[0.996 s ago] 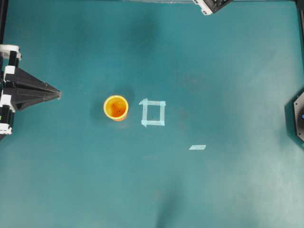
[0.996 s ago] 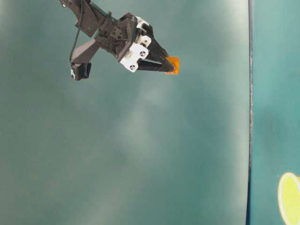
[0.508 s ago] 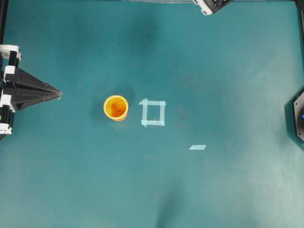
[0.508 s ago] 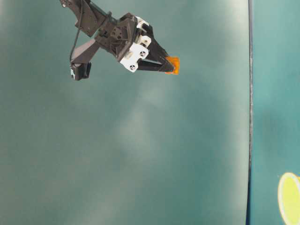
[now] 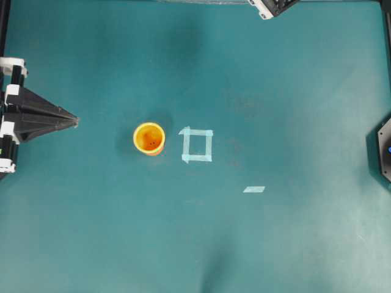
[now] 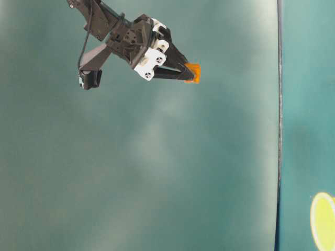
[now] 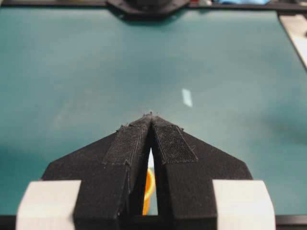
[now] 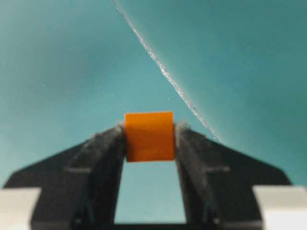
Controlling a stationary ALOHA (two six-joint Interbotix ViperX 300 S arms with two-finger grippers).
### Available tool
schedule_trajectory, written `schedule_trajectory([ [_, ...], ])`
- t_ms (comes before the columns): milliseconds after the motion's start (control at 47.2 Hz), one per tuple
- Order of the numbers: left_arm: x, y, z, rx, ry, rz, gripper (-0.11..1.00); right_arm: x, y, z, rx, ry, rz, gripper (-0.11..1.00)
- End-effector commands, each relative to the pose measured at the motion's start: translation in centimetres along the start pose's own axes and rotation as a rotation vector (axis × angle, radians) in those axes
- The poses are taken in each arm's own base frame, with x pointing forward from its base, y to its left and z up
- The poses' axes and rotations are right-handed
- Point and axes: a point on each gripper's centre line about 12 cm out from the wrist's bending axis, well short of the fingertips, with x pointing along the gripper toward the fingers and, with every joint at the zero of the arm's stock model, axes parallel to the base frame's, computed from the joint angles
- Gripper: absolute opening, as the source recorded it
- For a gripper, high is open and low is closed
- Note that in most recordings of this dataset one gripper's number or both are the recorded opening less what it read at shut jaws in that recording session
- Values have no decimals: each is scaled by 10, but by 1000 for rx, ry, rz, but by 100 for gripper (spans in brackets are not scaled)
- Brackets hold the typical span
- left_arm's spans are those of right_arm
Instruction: Move the block backward with right arm.
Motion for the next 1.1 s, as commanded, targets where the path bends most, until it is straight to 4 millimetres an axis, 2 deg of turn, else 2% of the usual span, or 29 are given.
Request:
schedule_trajectory([
  [0,1,0,11,3,-29,-2,0,-6,0,7,2,-31,0,40],
  [1080,1,0,11,3,-29,-2,0,-5,0,7,8,-42,6,40],
])
